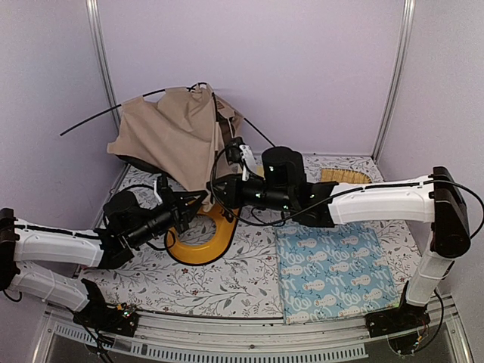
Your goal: Set up the pet tent
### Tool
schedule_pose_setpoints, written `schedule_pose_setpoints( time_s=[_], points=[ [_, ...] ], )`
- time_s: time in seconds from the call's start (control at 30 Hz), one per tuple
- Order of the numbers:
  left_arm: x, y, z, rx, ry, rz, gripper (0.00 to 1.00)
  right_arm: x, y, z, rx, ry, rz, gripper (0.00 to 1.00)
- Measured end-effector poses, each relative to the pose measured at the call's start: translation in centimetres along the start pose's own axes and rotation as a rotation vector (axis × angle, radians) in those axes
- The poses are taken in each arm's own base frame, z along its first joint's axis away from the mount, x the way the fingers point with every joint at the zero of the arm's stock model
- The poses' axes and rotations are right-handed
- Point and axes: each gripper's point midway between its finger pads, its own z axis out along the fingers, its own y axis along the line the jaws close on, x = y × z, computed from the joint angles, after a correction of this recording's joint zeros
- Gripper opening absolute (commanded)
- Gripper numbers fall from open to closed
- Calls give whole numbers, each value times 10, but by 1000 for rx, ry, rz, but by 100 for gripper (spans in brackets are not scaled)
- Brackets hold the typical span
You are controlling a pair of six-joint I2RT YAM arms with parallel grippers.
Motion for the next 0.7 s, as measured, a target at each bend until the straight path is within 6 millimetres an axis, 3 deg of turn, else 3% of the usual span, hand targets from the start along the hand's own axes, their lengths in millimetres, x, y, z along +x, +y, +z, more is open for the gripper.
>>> schedule_pose_setpoints(
  time_s=[0.23,0.47,0.53,0.7],
  points=[
    [-2,-3,0,13,-6,-6,0,-1,3,1,-22,3,-3,0],
    [-3,-2,-1,13,-10,-14,2,11,5,4,-54,-8,41,0],
    [-2,-2,-1,13,-8,-14,10,12,4,4,-57,-8,49,0],
    [-1,4,-2,-10,-3,-4,44,12,4,2,-60,-3,58,0]
  ],
)
